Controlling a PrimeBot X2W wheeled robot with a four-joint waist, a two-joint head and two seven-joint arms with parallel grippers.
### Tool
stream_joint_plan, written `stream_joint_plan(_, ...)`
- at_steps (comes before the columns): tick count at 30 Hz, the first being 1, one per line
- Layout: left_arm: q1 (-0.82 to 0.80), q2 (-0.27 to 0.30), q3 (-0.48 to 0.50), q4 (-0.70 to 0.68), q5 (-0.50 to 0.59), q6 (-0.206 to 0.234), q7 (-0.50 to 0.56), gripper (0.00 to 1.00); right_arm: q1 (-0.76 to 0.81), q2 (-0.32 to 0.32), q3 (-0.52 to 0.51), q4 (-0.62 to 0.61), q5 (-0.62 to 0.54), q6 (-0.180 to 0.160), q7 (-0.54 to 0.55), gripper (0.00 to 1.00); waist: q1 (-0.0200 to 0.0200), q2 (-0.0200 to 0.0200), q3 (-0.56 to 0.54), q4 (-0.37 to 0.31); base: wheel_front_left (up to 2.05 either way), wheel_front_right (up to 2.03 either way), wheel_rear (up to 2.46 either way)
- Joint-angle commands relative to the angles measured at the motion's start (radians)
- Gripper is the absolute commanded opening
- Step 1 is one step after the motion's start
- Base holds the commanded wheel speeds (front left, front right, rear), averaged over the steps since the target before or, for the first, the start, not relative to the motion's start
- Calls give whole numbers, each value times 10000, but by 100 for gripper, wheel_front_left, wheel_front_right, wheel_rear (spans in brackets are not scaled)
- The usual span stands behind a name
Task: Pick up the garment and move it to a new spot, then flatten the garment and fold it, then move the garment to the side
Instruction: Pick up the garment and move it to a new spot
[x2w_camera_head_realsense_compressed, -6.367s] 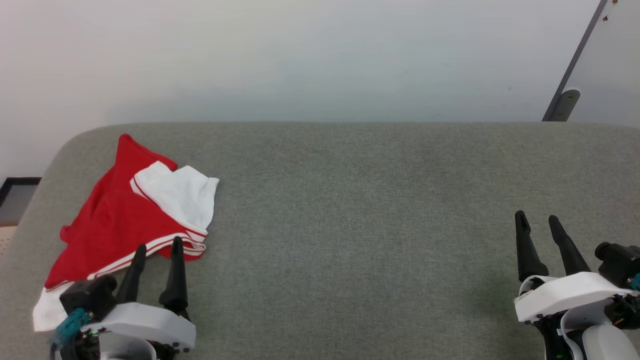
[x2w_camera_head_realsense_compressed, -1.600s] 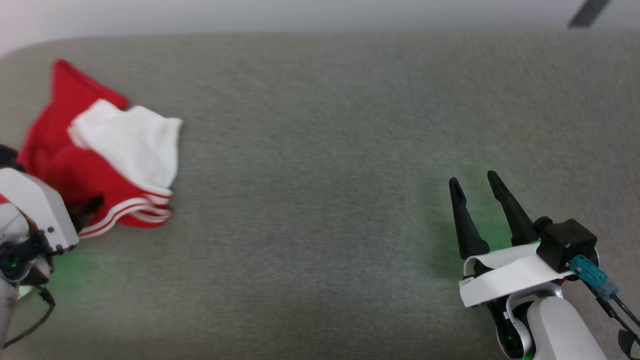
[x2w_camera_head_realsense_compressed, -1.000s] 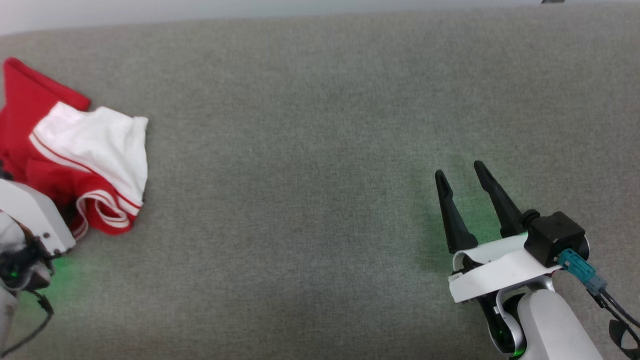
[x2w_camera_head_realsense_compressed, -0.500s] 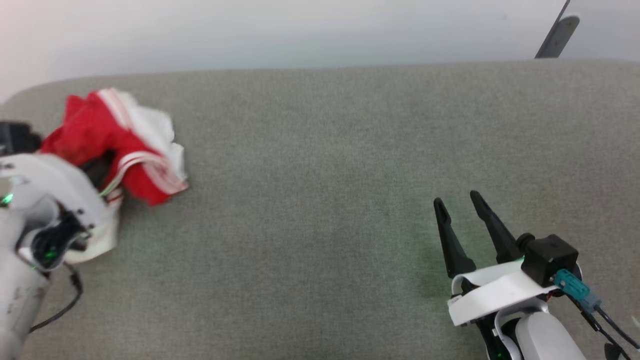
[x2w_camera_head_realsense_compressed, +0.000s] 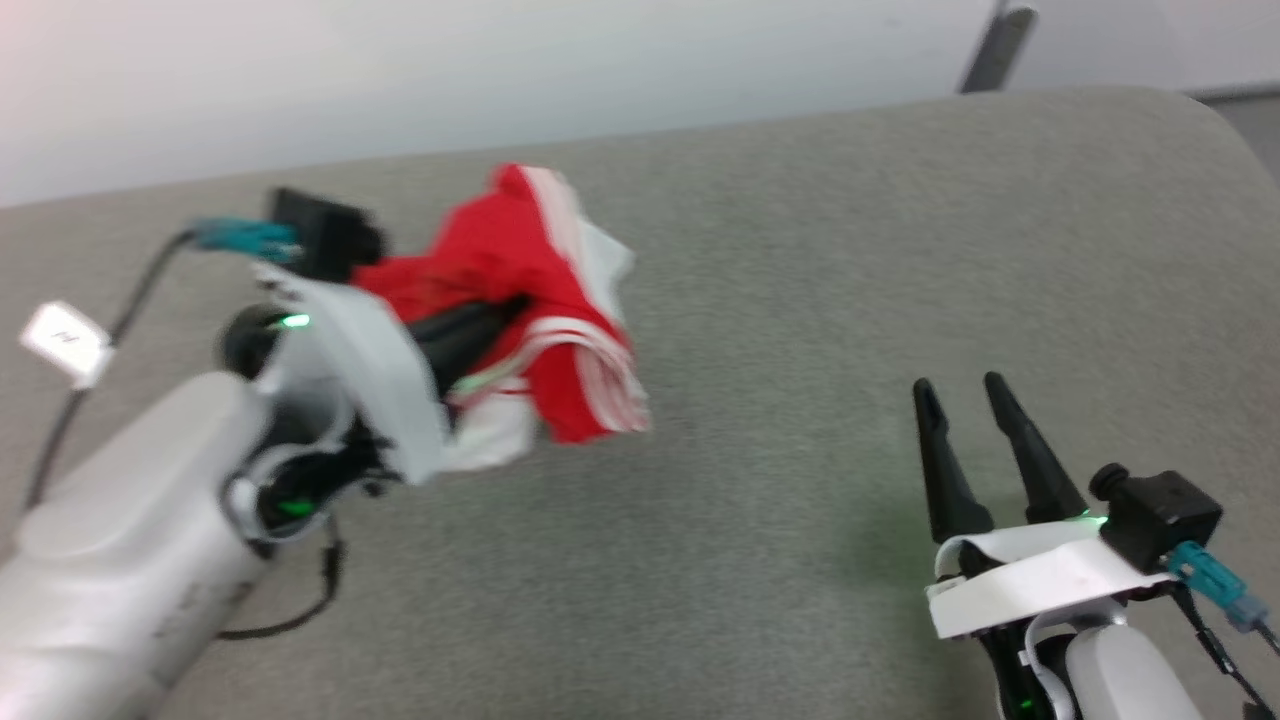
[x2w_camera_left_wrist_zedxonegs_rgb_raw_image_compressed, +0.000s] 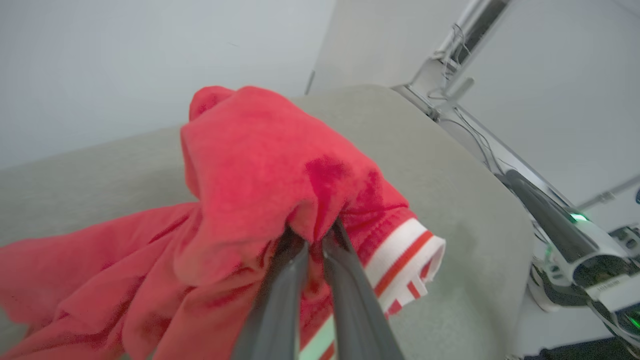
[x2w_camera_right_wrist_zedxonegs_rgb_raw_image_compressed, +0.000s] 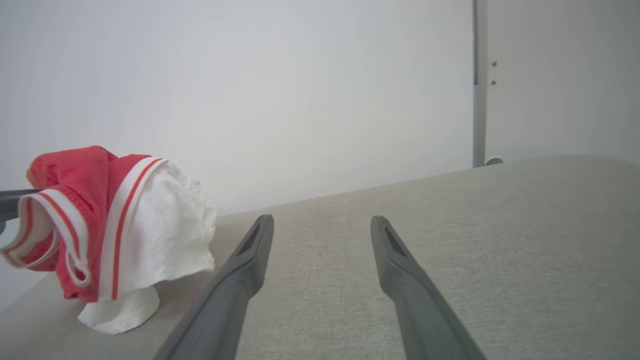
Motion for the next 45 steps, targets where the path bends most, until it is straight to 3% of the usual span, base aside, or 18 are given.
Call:
stream_joint_plan(1,-257,-138,-190,-207,-41,-28,93,0,74,15,-94,-99,124,-14,-10,100,0,-1,416,-715,0,0,0)
stream_joint_plan(8,-1237,-1028,-1431,-704,-426,-28,882,0,-116,21,-244,-381,856,-14,-10,100,0,-1,1205,-2037,0,0,0)
stream_joint_plan(13,-1901,-1693,-1983,-160,-882,-28,1127,0,-199,23,-249,-511,1461,-12,-10,100,0,-1,1691,-2930,0,0,0)
stream_joint_plan(15,-2074,-1633,-2153,195,-915,-28,1109,0,-217,21,-152,-540,1677,-14,-10,100,0,-1,1836,-3314,0,0,0)
stream_joint_plan(21,-2179,-663,-2783,1445,-987,-27,1423,0,3,21,-44,-577,2224,-14,-10,100,0,-1,2021,-4199,0,0,0)
stream_joint_plan(25,-2280,-282,-3315,2373,-582,-27,1720,0,214,26,-179,-619,2382,-12,-10,100,0,-1,2022,-4252,0,0,0)
stream_joint_plan(36,-1894,-118,-4075,3508,1036,70,3829,0,24,20,-52,-829,2406,-14,-10,100,0,-1,2258,-4274,0,0,0)
stream_joint_plan(42,-1694,11,-4082,3452,1319,79,3123,0,30,17,145,-716,2289,-12,-10,100,0,-1,2014,-4163,0,0,0)
stream_joint_plan(43,-1766,-95,-4060,3352,1288,72,2905,24,55,15,110,-684,2246,-12,-10,100,0,-1,1921,-4011,0,0,0)
stream_joint_plan(44,-1884,-137,-4027,3255,1303,69,2633,73,59,19,140,-655,2194,-14,-10,100,0,-1,1849,-3869,0,0,0)
stream_joint_plan(45,-2014,-230,-3994,3159,1332,64,2334,100,64,22,98,-636,2104,-12,-10,100,0,-1,1748,-3674,0,0,0)
